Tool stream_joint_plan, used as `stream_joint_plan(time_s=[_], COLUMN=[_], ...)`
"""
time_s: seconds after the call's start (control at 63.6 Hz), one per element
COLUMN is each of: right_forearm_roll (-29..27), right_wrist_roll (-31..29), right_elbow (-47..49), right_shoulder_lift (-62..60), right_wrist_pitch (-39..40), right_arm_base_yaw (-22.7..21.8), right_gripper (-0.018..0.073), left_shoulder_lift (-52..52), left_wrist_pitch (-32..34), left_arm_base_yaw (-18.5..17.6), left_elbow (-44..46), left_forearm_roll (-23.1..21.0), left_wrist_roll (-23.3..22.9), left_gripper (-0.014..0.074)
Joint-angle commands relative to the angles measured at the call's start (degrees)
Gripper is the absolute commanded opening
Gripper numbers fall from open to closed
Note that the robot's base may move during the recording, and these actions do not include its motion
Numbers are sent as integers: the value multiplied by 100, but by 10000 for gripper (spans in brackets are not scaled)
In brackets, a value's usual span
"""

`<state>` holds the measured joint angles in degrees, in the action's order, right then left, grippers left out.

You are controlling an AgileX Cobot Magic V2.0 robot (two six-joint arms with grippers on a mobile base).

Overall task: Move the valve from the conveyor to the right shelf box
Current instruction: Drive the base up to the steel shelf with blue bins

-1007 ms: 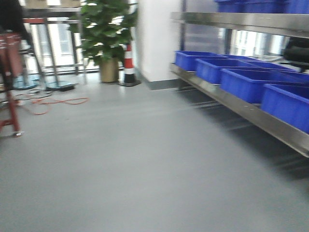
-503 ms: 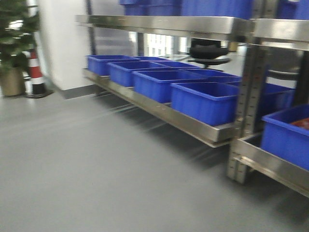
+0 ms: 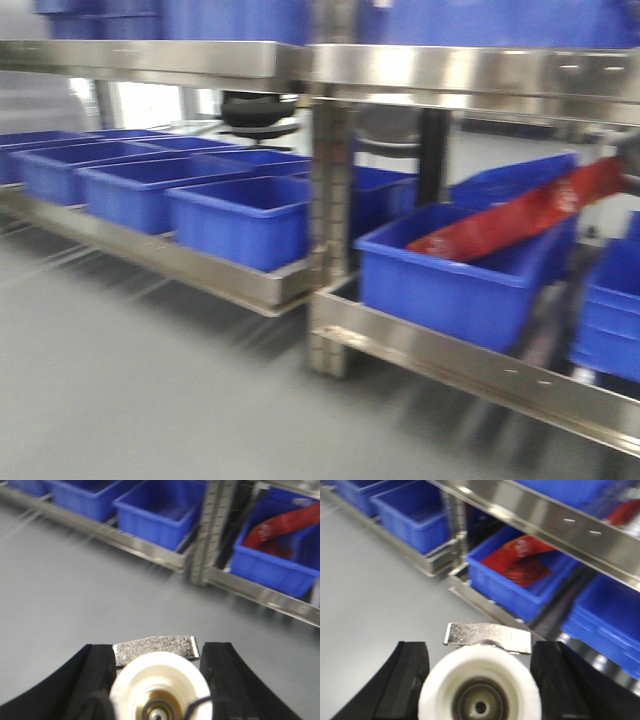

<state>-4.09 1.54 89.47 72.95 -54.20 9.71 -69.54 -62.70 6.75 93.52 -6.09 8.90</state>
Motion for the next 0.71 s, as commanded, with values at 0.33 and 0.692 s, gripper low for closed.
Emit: stream_joint_plan(time_s=[0.33,0.692], right_forearm_roll=[60,60], right_wrist_roll=[-2,-2], right_elbow=[117,117], right_shoulder_lift=[-97,-97], right_wrist_pitch=[371,371], right_arm_base_yaw=[6,6], right_gripper=[-155,-155], left_shoulder_lift=[43,43], left_wrist_pitch=[249,249], left_arm_base_yaw=[-13,-13], left_elbow=[53,53], left_forearm_roll=[-77,-77], left_wrist_roll=[-46,-46], left_gripper=[-111,-111])
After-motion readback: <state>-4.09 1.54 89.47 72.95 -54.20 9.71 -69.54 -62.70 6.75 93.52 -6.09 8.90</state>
